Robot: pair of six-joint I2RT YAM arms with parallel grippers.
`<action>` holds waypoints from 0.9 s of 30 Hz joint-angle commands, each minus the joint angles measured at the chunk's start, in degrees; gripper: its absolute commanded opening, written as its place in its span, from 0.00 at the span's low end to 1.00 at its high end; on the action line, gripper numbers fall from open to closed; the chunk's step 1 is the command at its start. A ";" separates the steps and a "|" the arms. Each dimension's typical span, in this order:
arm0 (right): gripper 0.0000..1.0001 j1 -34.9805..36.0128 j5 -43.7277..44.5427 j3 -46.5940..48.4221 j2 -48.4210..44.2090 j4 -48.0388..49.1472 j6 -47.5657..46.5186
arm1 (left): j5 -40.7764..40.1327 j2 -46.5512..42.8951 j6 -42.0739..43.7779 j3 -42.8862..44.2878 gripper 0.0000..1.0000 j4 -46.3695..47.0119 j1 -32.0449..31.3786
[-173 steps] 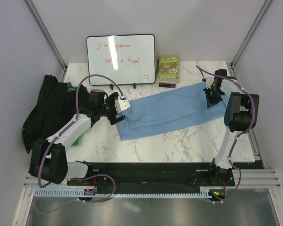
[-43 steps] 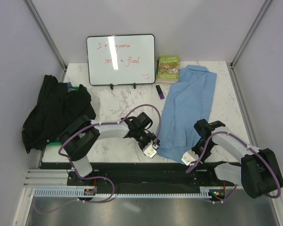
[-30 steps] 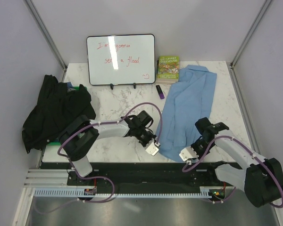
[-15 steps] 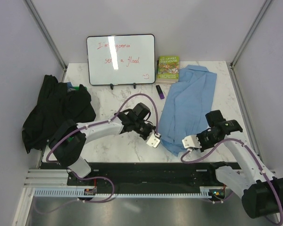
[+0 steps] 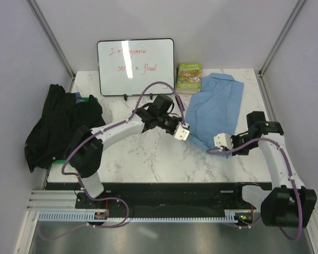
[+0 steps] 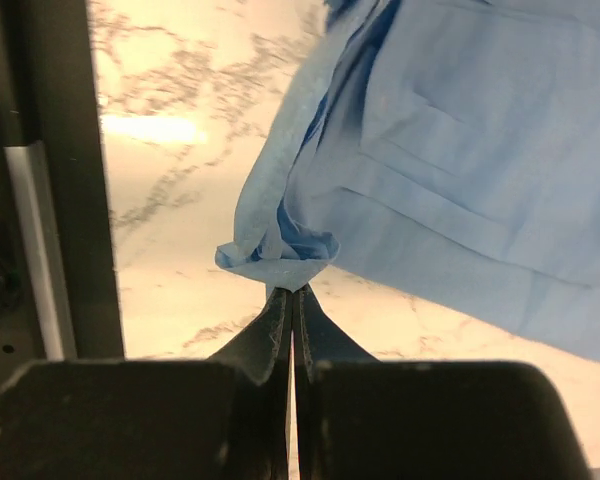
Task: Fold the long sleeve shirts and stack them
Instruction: Fold the shirt
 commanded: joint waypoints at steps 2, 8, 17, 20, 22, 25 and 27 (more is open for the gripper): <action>0.00 -6.43 -5.92 9.61 12.03 2.54 -2.42 | 0.16 8.67 -5.31 12.11 0.02 0.88 2.78; 0.00 -9.78 -7.76 21.12 29.24 11.33 1.53 | -3.97 24.30 -8.82 29.59 0.02 2.46 4.98; 0.00 -9.95 -5.13 31.61 48.70 21.08 5.76 | -9.68 40.83 -4.79 44.64 0.02 3.51 6.65; 0.00 -10.39 -3.37 31.52 51.17 23.11 6.46 | -10.65 42.77 -4.96 44.91 0.03 6.32 6.65; 0.00 -10.92 -3.11 31.26 51.35 23.20 6.11 | -12.50 43.57 -5.66 44.91 0.04 9.14 6.48; 0.00 -12.24 -3.81 30.12 49.34 22.94 6.46 | -13.73 43.57 -8.12 44.12 0.03 13.53 6.48; 0.00 -13.03 -4.60 29.67 48.19 22.50 6.81 | -14.08 42.96 -9.53 43.59 0.03 15.55 6.48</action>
